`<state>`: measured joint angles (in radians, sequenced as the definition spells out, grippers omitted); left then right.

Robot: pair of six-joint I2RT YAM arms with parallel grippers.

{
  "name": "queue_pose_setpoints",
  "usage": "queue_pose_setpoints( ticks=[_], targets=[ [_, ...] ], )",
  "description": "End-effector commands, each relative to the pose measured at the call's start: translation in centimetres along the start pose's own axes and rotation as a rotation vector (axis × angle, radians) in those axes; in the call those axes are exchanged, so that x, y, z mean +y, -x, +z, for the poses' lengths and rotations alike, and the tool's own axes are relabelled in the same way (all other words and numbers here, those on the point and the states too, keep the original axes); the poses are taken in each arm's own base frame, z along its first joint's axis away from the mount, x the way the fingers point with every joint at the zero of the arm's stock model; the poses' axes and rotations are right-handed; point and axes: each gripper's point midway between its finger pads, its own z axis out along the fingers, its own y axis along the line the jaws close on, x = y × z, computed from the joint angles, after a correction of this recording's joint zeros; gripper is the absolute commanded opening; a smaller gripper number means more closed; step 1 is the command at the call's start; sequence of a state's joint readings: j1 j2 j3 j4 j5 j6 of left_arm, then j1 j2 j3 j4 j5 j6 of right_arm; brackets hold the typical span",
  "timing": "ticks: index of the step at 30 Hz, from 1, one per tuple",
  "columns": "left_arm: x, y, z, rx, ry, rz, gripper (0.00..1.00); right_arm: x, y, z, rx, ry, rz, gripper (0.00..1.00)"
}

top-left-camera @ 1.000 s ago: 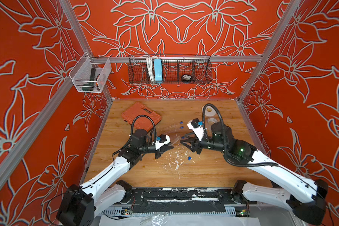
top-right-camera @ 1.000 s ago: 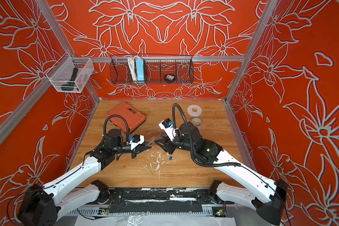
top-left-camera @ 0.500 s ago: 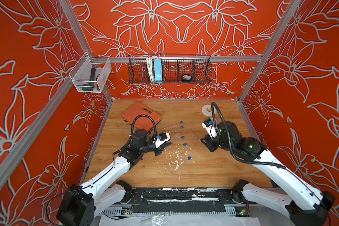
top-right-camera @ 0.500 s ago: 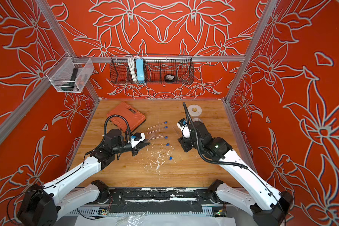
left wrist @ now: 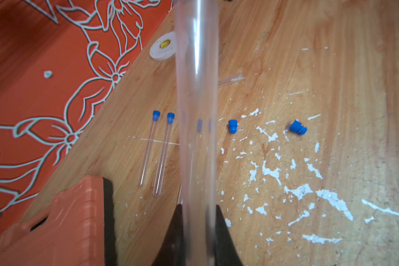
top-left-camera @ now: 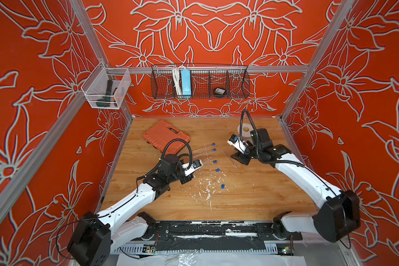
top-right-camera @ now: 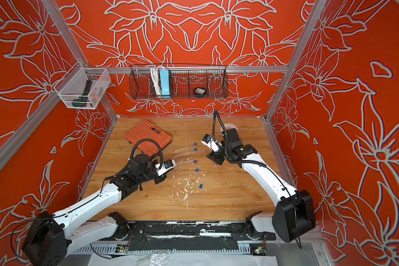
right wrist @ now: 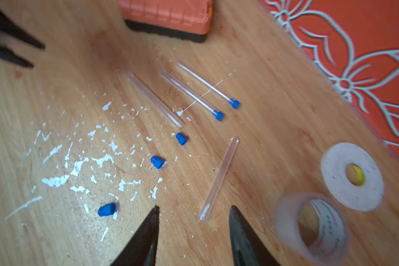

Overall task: Insert stoppers into test tubes
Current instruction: Pick up the test tube at the center of the board, then pick up the stopper from the center of the board.

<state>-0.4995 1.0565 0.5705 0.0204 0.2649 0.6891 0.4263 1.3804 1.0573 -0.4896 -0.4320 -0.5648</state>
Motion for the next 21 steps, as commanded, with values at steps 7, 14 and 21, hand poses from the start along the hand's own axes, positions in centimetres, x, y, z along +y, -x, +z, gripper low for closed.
queue_pose_setpoints(
  ticks=[7, 14, 21],
  targets=[
    [0.8, 1.1, -0.7, -0.019, 0.036, 0.024, 0.00, 4.0, -3.8, 6.2, 0.105, 0.235, -0.410, 0.52],
    [0.7, 1.5, -1.1, -0.041, 0.036, 0.024, 0.00, 4.3, -4.2, 9.3, 0.166, 0.275, -0.468, 0.51],
    [0.7, 1.4, -1.2, -0.042, 0.042, 0.029, 0.00, 4.7, -4.6, 10.9, 0.196, 0.328, -0.490, 0.50]
  ],
)
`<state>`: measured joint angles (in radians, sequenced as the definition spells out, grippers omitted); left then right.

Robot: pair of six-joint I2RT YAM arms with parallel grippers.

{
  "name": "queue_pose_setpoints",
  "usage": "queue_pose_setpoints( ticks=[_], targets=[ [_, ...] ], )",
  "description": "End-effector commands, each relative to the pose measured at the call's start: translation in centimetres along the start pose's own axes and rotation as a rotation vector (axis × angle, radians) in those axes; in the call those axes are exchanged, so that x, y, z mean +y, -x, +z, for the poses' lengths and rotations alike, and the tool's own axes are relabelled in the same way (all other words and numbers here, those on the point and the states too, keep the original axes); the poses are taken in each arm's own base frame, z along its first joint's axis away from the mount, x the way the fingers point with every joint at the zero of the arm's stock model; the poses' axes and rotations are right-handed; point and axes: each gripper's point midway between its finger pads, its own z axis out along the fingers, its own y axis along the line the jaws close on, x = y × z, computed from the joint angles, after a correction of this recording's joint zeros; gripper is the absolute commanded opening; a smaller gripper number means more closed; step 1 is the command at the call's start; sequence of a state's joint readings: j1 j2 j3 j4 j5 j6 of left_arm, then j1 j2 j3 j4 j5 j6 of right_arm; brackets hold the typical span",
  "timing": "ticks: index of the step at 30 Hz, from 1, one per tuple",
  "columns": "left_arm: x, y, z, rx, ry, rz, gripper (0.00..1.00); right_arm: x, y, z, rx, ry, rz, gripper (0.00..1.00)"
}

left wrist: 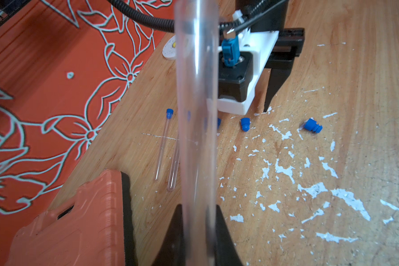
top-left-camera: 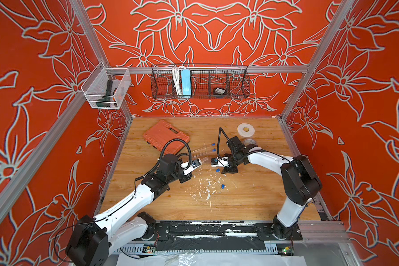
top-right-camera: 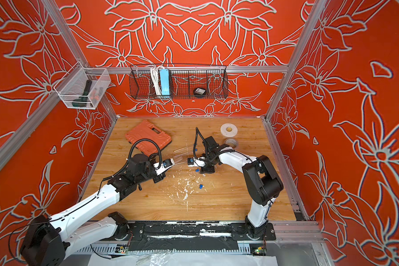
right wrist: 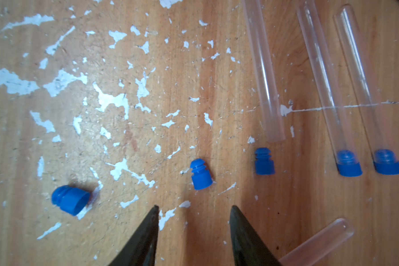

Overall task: Insert stoppers into test tubes
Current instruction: Pick up the stopper from the center of the board.

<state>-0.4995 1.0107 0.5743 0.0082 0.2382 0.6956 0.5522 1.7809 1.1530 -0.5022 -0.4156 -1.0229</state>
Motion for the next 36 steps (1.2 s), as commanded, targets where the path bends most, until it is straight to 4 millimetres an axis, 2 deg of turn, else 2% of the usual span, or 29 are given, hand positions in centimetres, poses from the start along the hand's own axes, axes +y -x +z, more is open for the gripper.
queue_pose_setpoints(
  ticks=[1, 11, 20, 23, 36],
  targets=[
    [0.0, 0.7, -0.3, -0.028, -0.002, 0.013, 0.00, 0.5, 0.0, 0.7, 0.016, 0.046, -0.053, 0.50],
    [0.0, 0.5, -0.3, -0.020, 0.001, 0.017, 0.00, 0.7, -0.1, 2.2, 0.013, 0.079, -0.045, 0.44],
    [-0.1, 0.4, -0.2, -0.019, -0.003, 0.016, 0.00, 0.4, -0.3, 2.7, 0.040, 0.085, -0.040, 0.44],
    [0.2, 1.1, -0.9, -0.044, 0.016, 0.023, 0.00, 0.6, -0.3, 3.0, 0.055, 0.100, -0.049, 0.43],
    [0.3, 1.1, -1.1, -0.046, 0.023, 0.026, 0.00, 1.4, -0.9, 3.5, 0.107, 0.142, -0.057, 0.32]
  ],
)
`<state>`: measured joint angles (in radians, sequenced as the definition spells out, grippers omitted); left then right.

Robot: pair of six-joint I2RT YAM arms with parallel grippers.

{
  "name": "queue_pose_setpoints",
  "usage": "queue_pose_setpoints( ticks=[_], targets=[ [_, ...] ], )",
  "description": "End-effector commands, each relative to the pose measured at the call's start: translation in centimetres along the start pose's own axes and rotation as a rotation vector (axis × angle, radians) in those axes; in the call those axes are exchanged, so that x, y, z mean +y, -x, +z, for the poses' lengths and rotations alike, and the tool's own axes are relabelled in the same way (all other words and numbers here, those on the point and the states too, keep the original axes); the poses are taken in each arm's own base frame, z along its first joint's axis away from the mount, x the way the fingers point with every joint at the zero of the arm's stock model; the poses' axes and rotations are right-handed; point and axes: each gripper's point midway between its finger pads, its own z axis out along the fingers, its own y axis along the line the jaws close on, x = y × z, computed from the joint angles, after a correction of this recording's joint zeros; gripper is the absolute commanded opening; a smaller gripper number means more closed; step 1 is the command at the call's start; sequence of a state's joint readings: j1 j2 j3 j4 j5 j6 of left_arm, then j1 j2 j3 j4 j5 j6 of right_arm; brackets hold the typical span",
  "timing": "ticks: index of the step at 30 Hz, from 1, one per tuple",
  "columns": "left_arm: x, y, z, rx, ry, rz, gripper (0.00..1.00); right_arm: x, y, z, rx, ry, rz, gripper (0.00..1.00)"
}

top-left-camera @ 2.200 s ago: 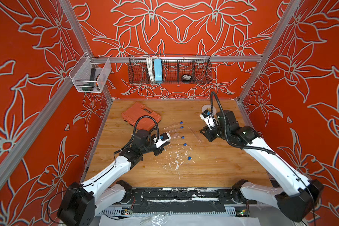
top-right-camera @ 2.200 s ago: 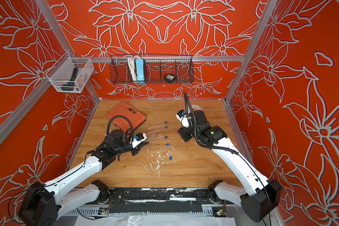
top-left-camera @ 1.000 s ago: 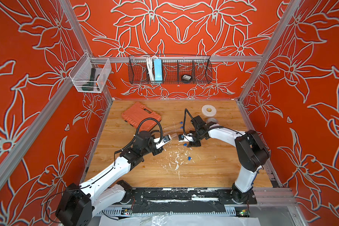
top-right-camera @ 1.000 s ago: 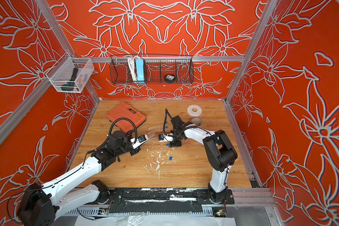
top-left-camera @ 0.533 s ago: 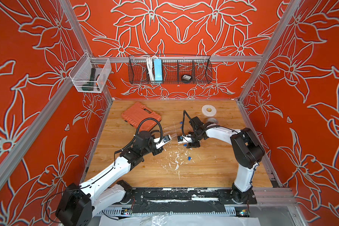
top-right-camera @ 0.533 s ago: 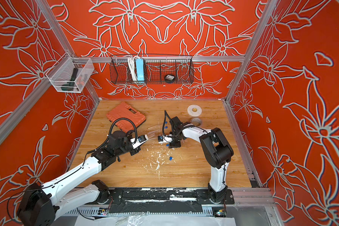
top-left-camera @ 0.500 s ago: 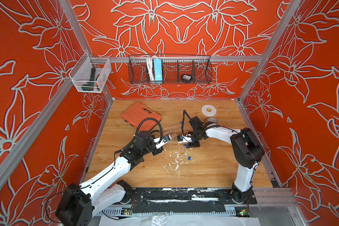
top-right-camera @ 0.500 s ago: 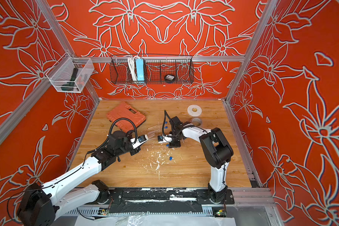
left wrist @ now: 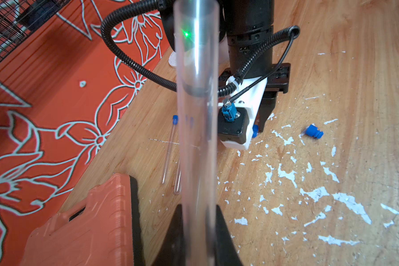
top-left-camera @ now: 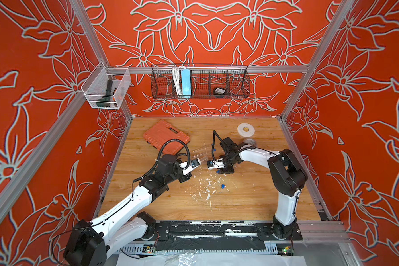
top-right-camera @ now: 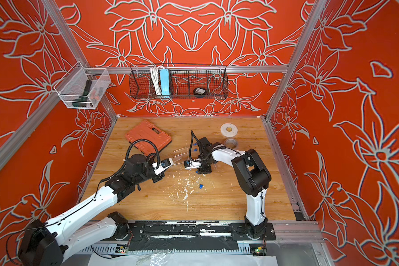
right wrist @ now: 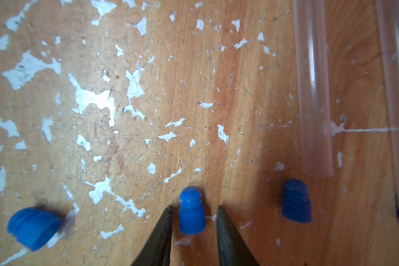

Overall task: Insert stoppers into test tubes
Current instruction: Pick up the stopper from the center of the board.

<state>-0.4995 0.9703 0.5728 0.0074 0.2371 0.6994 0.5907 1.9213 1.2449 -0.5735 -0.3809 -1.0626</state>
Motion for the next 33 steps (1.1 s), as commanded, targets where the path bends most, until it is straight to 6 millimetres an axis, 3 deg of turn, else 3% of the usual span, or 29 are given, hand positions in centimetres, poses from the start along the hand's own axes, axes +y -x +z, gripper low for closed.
queue_pose_setpoints(
  ticks=[1, 19, 24, 28, 33],
  targets=[
    [-0.1, 0.3, -0.3, -0.017, 0.001, 0.014, 0.00, 0.7, -0.3, 0.5, 0.036, 0.042, -0.023, 0.31],
    [0.3, 0.2, -0.4, -0.017, 0.018, 0.012, 0.00, 1.1, -0.8, 0.9, 0.070, 0.062, -0.013, 0.11],
    [0.4, 0.2, -0.5, -0.023, 0.023, 0.016, 0.00, 0.2, 1.0, -1.7, 0.019, 0.005, 0.020, 0.09],
    [0.4, 0.2, -0.6, -0.029, 0.031, 0.034, 0.00, 0.3, 1.2, -4.7, 0.039, -0.061, 0.108, 0.09],
    [0.1, 0.5, -0.6, -0.045, 0.016, 0.060, 0.00, 2.7, 1.1, -8.5, 0.015, -0.134, 0.244, 0.08]
  ],
)
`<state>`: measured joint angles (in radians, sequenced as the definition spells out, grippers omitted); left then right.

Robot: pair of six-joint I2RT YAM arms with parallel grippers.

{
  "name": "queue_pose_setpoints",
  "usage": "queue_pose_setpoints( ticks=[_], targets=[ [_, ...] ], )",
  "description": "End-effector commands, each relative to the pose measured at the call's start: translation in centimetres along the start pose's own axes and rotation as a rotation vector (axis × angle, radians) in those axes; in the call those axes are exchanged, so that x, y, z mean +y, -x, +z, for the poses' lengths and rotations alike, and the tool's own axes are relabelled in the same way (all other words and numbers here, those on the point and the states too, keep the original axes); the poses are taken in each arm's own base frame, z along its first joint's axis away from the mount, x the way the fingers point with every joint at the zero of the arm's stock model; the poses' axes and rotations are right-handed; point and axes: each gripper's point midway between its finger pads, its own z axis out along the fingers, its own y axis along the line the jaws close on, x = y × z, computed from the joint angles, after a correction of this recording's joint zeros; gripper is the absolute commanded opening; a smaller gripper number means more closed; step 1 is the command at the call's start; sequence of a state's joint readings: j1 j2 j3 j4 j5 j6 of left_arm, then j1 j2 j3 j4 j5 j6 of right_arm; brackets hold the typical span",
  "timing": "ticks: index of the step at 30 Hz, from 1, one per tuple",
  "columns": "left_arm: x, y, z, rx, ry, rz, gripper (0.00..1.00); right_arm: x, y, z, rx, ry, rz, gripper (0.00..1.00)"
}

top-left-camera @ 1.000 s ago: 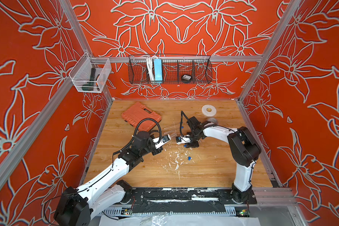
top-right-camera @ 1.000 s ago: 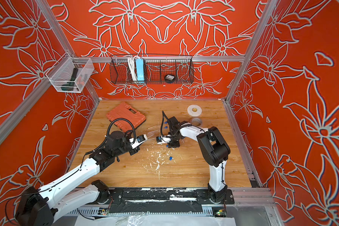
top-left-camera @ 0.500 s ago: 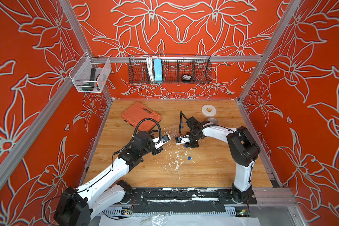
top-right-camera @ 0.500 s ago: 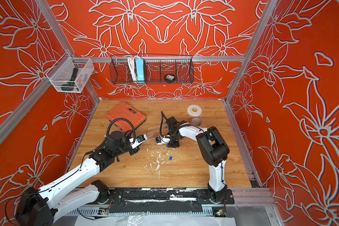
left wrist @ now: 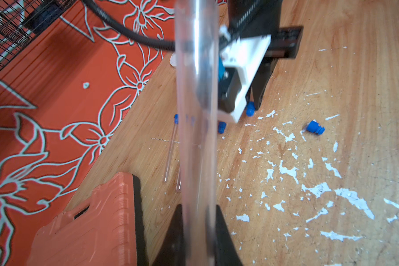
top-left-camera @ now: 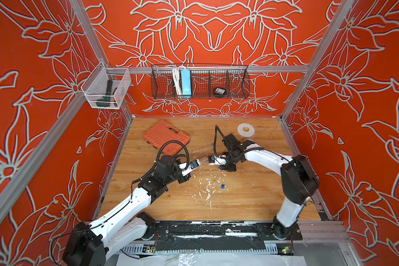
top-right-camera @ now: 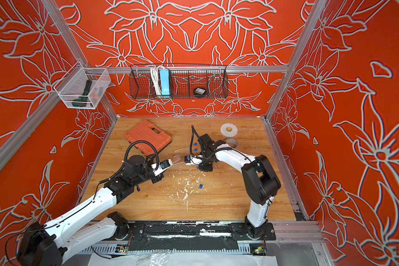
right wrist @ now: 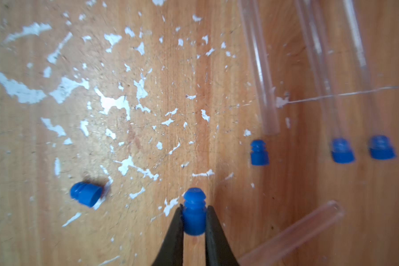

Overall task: Insert stoppers into test tubes
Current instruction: Pick up the stopper from the center of the board.

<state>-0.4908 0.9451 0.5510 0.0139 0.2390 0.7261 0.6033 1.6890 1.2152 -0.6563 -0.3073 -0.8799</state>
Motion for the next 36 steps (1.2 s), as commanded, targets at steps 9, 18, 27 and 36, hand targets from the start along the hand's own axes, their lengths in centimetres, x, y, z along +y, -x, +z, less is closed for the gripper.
queue_pose_setpoints(
  ticks=[9, 18, 27, 36],
  targets=[
    [-3.2, 1.8, 0.5, -0.026, -0.178, 0.158, 0.00, 7.0, -1.2, -9.9, -0.026, -0.054, 0.403, 0.11],
    [-3.6, 0.2, 1.6, 0.087, -0.092, 0.282, 0.00, 10.1, 0.5, -11.8, -0.052, -0.024, 0.459, 0.10],
    [-4.4, 1.9, 0.6, 0.001, -0.020, 0.419, 0.00, 10.4, 4.0, -12.3, -0.120, 0.093, 0.522, 0.10],
    [-5.1, 2.1, 0.6, -0.024, -0.033, 0.478, 0.00, 10.8, 7.1, -12.4, -0.170, 0.199, 0.504, 0.09]
  ],
)
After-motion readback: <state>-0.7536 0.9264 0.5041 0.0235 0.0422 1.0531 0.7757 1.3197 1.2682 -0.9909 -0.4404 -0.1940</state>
